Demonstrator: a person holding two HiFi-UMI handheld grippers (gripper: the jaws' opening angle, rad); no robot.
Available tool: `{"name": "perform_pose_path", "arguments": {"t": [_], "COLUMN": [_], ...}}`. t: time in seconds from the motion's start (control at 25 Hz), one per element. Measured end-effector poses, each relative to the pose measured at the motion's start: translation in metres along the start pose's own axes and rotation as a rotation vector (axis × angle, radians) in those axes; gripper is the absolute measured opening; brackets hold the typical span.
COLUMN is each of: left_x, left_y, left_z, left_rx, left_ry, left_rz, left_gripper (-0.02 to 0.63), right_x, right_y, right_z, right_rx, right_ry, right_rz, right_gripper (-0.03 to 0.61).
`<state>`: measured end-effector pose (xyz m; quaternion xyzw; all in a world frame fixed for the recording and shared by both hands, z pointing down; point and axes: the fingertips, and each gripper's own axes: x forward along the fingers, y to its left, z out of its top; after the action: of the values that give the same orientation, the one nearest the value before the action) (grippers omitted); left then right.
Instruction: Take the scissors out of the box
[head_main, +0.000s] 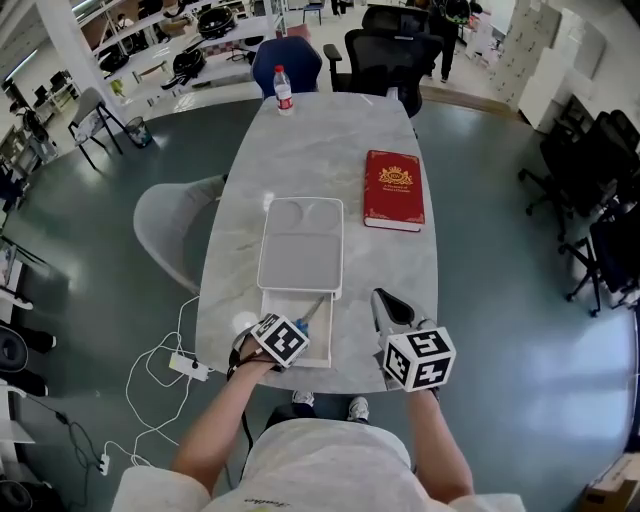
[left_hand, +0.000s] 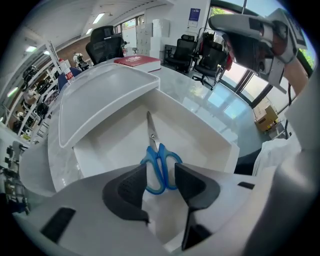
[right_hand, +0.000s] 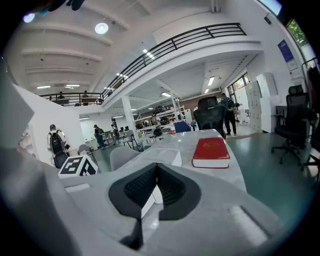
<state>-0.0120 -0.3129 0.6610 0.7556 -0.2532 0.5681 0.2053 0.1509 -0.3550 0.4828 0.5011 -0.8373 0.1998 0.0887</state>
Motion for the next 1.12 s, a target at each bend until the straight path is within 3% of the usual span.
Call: {"name": "perform_pose_path", "arguments": {"t": [0.52, 0.88, 1.12], "left_x": [0.014, 0.017, 0.015], "left_y": [-0.003, -0.003, -0.008], "left_z": [-0.002, -0.003, -0.002], "left_rx": [0.017, 0.015, 0.022], "left_ry": [0.111, 0.159, 0.147], "left_rz": [0.053, -0.001, -0.007], "left_gripper": [0.15, 0.135, 0.086], "right_x": [-0.012, -0.013, -0.01], "right_y": [-0.016, -0.015, -0.007], "right_z": [0.0, 0.002, 0.002], "right_rx": [-0.012, -0.018, -0.047], "right_ry": [0.004, -0.001, 0.002], "right_rz": [0.045, 0.058, 0.074], "right_gripper": [0.005, 0.005, 0.005]}}
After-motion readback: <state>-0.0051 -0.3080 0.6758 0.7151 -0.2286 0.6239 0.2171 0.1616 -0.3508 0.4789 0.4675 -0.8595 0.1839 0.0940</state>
